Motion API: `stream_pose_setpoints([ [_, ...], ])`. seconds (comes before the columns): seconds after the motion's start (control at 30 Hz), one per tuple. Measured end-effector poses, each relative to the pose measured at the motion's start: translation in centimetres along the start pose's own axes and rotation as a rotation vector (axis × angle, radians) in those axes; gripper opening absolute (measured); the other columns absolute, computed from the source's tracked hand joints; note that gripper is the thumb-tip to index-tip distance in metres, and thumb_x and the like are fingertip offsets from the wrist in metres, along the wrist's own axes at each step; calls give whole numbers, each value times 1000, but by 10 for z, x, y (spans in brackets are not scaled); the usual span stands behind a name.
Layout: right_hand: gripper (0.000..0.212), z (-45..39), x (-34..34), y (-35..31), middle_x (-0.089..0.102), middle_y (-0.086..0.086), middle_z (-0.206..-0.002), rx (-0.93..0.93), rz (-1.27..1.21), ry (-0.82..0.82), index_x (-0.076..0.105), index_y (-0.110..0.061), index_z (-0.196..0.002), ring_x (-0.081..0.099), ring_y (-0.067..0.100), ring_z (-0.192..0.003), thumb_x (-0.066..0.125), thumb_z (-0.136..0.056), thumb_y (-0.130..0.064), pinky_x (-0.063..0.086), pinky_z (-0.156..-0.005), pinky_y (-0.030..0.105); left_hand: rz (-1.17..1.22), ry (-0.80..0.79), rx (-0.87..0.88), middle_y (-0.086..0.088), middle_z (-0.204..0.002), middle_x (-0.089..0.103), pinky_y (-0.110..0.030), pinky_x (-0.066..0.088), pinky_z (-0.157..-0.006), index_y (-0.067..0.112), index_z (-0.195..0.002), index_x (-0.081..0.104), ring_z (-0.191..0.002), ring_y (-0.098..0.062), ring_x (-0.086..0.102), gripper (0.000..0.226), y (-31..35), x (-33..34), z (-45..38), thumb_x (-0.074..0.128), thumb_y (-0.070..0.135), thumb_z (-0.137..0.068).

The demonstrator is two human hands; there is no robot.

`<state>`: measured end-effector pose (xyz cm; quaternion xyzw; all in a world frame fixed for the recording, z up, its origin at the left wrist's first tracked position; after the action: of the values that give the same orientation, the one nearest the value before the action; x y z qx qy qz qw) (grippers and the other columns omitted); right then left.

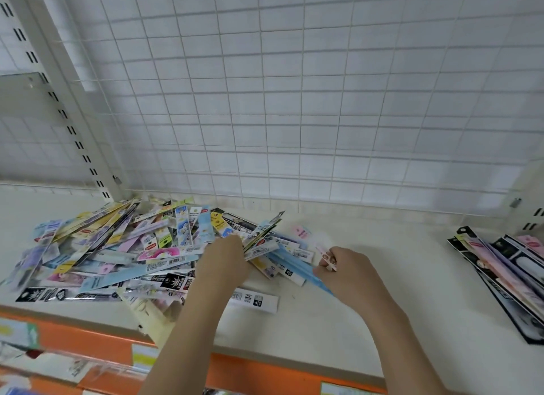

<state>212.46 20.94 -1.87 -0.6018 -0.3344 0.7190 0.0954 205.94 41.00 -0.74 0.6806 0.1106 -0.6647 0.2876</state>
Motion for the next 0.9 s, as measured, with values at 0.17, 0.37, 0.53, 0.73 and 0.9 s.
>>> stream_pose_setpoints([
  [0.17,20,3,-9,-6,50,0,-69,-51,-62,77,51,-11,-78,45,14,-58,53,-91,-26,35,-51,24,17,54,27,-9,-94,62,-34,48,-68,10,-95,58,-84,-28,59,13,4,-6,3,50,16,-88],
  [0.37,26,15,-58,-25,54,-12,-72,-165,-355,322,57,-10,-95,55,18,-64,37,-100,-26,37,-52,14,269,215,134,1,-56,46,-27,36,-51,18,-61,43,-54,-18,45,33,22,-41,19,45,16,-93],
  [0.53,24,11,-45,-22,64,16,-82,-160,-419,256,57,-14,-91,62,36,-83,39,-99,-26,51,-73,40,592,270,179,6,-52,61,-14,40,-39,12,-76,62,-37,1,49,25,40,-65,34,45,15,-94],
  [0.73,22,4,-21,-7,60,12,-75,-94,-337,145,57,-8,-94,57,34,-71,40,-98,-20,51,-67,38,933,223,114,8,-48,52,-9,34,-36,19,-89,70,-35,-2,41,26,39,-72,40,45,17,-95],
  [0.9,26,-1,-24,-11,41,-3,-56,-124,-251,148,48,-20,-72,37,14,-51,43,-97,-25,33,-52,27,911,264,114,7,-46,48,-23,39,-52,4,-77,68,-44,-10,44,35,27,-73,44,54,33,-91],
])
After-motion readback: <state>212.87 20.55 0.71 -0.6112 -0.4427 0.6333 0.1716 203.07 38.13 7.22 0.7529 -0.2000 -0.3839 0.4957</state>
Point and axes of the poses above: each hand's wrist, its own z-axis away from the middle knuckle, its own x-axis out of the palm, y = z × x, the point moved 5 cm from there along -z, towards the middle knuckle
